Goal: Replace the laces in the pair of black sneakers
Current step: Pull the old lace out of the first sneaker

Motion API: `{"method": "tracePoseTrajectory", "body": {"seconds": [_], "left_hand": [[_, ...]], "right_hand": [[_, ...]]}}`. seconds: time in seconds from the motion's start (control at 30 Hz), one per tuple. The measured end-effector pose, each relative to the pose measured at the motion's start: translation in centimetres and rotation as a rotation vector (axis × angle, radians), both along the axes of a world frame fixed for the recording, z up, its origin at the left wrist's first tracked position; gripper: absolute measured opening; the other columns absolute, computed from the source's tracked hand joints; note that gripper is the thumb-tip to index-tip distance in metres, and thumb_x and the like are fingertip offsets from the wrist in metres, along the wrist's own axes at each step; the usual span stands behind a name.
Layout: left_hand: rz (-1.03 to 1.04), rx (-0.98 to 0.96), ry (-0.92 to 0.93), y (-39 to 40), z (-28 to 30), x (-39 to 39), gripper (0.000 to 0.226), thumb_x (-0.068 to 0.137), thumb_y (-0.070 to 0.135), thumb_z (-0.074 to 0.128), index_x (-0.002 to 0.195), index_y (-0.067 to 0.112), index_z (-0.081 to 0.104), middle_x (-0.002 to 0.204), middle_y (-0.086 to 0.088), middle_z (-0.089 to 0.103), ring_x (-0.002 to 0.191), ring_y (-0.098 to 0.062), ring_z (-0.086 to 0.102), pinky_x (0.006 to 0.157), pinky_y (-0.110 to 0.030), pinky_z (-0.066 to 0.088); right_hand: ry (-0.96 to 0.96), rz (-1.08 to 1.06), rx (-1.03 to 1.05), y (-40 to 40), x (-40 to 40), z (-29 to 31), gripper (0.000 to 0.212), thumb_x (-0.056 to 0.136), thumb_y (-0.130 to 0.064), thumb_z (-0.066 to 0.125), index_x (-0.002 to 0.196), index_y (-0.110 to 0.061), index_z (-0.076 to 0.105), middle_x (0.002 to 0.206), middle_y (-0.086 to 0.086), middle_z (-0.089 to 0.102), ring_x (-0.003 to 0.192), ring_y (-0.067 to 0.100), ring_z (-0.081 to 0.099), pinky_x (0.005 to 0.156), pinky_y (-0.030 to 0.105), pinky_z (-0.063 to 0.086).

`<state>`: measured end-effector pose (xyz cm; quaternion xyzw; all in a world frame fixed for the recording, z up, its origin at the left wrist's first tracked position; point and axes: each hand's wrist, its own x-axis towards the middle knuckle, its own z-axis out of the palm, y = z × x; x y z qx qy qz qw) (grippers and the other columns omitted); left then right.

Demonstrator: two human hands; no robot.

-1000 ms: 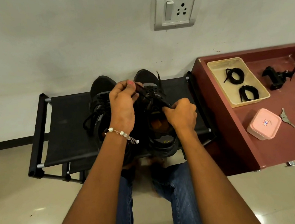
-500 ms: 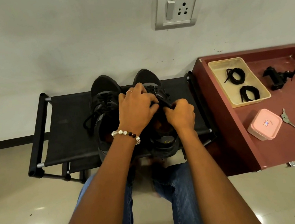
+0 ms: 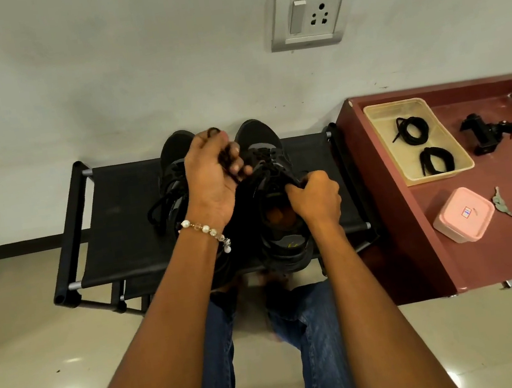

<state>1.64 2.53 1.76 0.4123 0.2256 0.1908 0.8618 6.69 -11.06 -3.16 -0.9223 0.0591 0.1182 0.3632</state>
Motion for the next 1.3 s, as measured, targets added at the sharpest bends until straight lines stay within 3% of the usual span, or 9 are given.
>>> {"method": "tracePoseTrajectory", "body": {"seconds": [0.17,0.33,0.47,0.63,0.7,0.83,0.97,1.07,1.3], "left_hand": [[-0.225,1.372,0.246,-1.3,-2.3,0.4,0.023,0.081,0.025,0.074,0.103,0.023,0.067,0.094,0.008,0.052,0.087,-0.009,0.053,0.081,-0.020,0.044],[-0.171,1.810,0.375,-2.5,-3.0,0.6,0.019,0.089,0.030,0.064,0.096,0.014,0.072,0.109,-0.006,0.052,0.098,-0.022,0.051,0.084,-0.033,0.047],[-0.162,1.522,0.356,-2.1,-3.2,0.9,0.017,0.088,0.031,0.063,0.082,0.016,0.067,0.100,-0.003,0.059,0.095,-0.016,0.054,0.081,-0.031,0.046],[-0.111,0.260,0.215,-1.4,-0.9,0.5,0.017,0.093,0.016,0.049,0.078,0.018,0.055,0.088,-0.003,0.073,0.088,-0.017,0.067,0.074,-0.033,0.049],[-0.050,0.020,0.143,-0.7,-0.3,0.3,0.016,0.095,0.016,0.043,0.081,0.016,0.052,0.087,-0.007,0.074,0.085,-0.022,0.070,0.070,-0.031,0.050],[0.100,0.519,0.387,0.1,-1.5,0.1,0.012,0.093,0.018,0.055,0.083,0.012,0.060,0.073,-0.003,0.069,0.066,-0.018,0.065,0.066,-0.033,0.053],[0.008,1.374,0.715,-0.7,-2.3,-0.3,0.025,0.090,0.022,0.060,0.107,0.005,0.064,0.125,-0.014,0.053,0.115,-0.032,0.050,0.095,-0.036,0.042],[-0.002,1.504,0.772,-1.8,-1.9,-0.8,0.028,0.094,0.022,0.054,0.110,0.001,0.060,0.137,-0.017,0.043,0.123,-0.036,0.042,0.098,-0.039,0.040],[-0.324,1.372,0.733,-3.0,-2.6,-2.0,0.035,0.089,0.040,0.063,0.100,0.008,0.059,0.093,-0.006,0.062,0.086,-0.024,0.061,0.068,-0.033,0.047]], "right_hand": [[0.019,-0.007,0.003,0.0,0.0,0.2,0.030,0.086,-0.036,0.064,0.101,-0.010,0.064,0.101,0.009,0.063,0.091,0.031,0.060,0.066,0.033,0.045],[0.021,-0.003,0.014,-0.1,-0.1,0.2,0.030,0.086,-0.036,0.065,0.101,-0.010,0.063,0.098,0.007,0.062,0.090,0.029,0.060,0.065,0.033,0.044],[0.035,-0.009,0.014,-0.2,-0.1,0.5,0.032,0.087,-0.037,0.064,0.104,-0.011,0.061,0.093,0.003,0.052,0.084,0.026,0.053,0.066,0.033,0.041],[0.029,-0.003,0.008,-0.1,-0.1,0.4,0.029,0.087,-0.034,0.064,0.103,-0.011,0.062,0.093,0.003,0.053,0.083,0.025,0.052,0.066,0.033,0.042],[0.033,-0.012,0.001,-0.1,-0.1,0.4,0.030,0.087,-0.035,0.065,0.104,-0.010,0.062,0.095,0.004,0.053,0.082,0.025,0.049,0.067,0.033,0.042],[0.021,0.057,0.015,-0.3,0.2,0.4,0.030,0.085,-0.030,0.067,0.108,-0.011,0.063,0.104,0.008,0.062,0.088,0.025,0.054,0.070,0.031,0.041],[-0.165,0.225,0.092,-0.2,0.5,0.6,0.048,0.079,-0.016,0.074,0.123,-0.019,0.057,0.114,0.005,0.055,0.104,0.020,0.055,0.087,0.033,0.049],[-0.332,0.386,0.102,-0.1,0.7,0.7,0.045,0.078,-0.005,0.074,0.118,-0.023,0.065,0.113,0.000,0.053,0.108,0.020,0.053,0.090,0.029,0.048],[-0.498,0.486,-0.127,0.0,0.7,1.0,0.017,0.086,-0.020,0.070,0.104,-0.022,0.071,0.107,-0.003,0.059,0.103,0.018,0.049,0.072,0.026,0.038]]}}
